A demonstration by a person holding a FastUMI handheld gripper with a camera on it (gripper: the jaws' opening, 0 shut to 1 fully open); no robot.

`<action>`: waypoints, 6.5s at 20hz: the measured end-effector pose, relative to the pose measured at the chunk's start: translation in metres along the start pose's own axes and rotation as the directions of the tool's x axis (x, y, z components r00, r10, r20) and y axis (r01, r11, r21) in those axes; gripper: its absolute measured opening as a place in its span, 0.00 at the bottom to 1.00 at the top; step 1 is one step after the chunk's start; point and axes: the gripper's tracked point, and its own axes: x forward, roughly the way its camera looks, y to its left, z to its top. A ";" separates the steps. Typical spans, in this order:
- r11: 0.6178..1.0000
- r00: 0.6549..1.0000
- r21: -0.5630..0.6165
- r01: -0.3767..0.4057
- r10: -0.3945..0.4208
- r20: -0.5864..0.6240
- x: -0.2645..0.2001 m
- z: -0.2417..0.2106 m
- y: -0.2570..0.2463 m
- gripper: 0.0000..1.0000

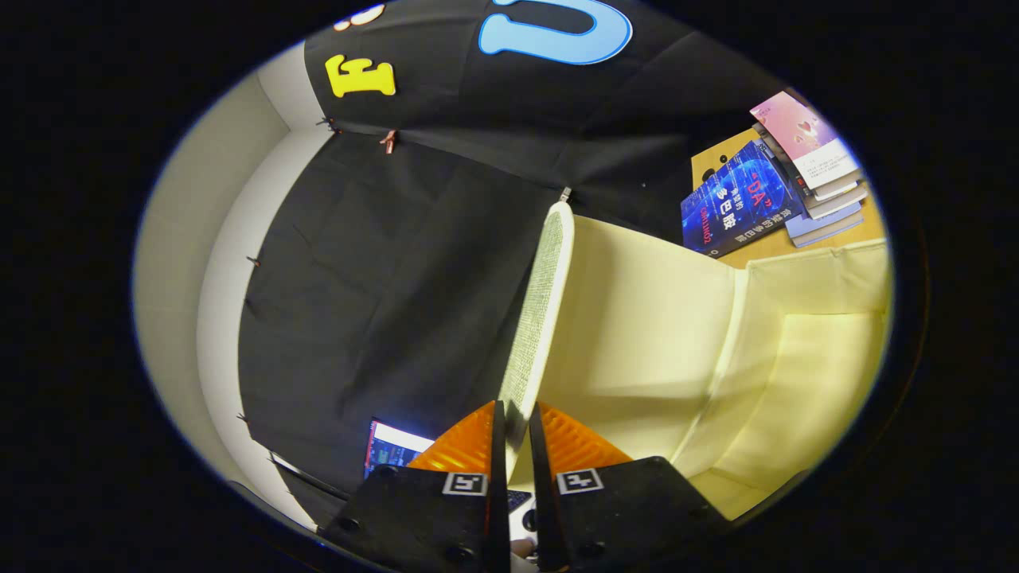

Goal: Open the storage box then place both shoes into the box .Put the left shoe in first, then the right shoe, with the right side of both shoes facing outward in a uniform manner.

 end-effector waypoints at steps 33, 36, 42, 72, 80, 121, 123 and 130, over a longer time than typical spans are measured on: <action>0.620 0.725 -0.420 0.663 -0.672 0.152 -0.314 -0.053 -0.156 0.97; 0.572 0.642 -0.336 0.748 -0.751 0.153 -0.360 -0.063 -0.189 0.97; 0.441 0.486 -0.287 0.850 -0.867 0.107 -0.420 -0.082 -0.270 0.96; 0.396 0.392 0.064 0.916 -0.917 0.071 -0.420 -0.044 -0.312 0.05; 0.543 0.529 0.051 0.838 -0.832 0.169 -0.346 0.013 -0.205 0.05; 0.620 0.624 0.104 0.778 -0.781 -0.021 -0.057 -0.006 -0.172 0.78; 0.627 0.631 0.091 0.773 -0.776 -0.016 -0.063 -0.007 -0.168 0.81; 0.686 0.682 0.026 0.727 -0.726 0.083 -0.121 0.004 -0.130 0.97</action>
